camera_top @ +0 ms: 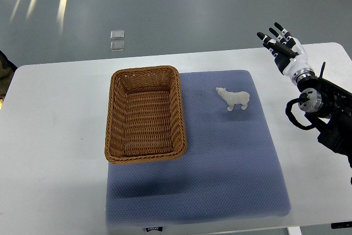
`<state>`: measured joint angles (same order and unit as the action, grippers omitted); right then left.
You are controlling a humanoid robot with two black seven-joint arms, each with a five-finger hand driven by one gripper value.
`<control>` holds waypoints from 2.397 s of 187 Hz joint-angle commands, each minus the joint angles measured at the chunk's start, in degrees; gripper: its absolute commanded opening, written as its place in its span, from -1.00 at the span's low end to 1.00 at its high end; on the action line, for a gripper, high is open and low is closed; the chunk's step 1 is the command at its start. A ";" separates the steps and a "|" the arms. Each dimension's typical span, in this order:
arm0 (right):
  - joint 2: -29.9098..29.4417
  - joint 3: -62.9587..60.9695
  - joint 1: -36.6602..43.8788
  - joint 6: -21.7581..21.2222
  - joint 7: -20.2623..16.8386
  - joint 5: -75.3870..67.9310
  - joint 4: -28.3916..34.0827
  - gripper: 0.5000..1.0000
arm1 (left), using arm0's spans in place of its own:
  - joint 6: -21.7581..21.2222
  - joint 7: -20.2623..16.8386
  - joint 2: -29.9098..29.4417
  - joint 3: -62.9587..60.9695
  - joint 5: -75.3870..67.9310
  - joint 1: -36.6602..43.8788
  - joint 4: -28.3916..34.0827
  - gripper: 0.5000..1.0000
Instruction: Place white bear in brown basket with right hand
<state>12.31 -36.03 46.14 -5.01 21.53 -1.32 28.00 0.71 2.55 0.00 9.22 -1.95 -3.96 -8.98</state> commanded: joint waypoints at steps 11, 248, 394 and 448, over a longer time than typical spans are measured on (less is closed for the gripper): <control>0.09 0.09 0.00 -0.09 -0.09 0.09 0.04 0.70 | -0.01 0.00 0.00 0.01 0.01 0.00 -0.16 1.00; 5.80 1.32 0.53 -11.25 2.46 38.67 0.56 0.69 | -0.01 0.00 0.00 0.01 0.01 0.00 0.10 1.00; 10.98 13.01 2.81 -16.52 7.21 67.94 8.74 0.67 | -0.10 0.00 0.00 0.01 0.01 0.00 0.19 1.00; 10.90 13.09 2.73 -15.21 6.86 71.63 8.30 0.62 | -0.10 0.00 0.00 0.01 -0.08 0.00 0.19 1.00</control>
<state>23.30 -22.94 48.91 -20.35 28.57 69.04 36.43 0.61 2.55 0.00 9.23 -1.93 -3.95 -8.78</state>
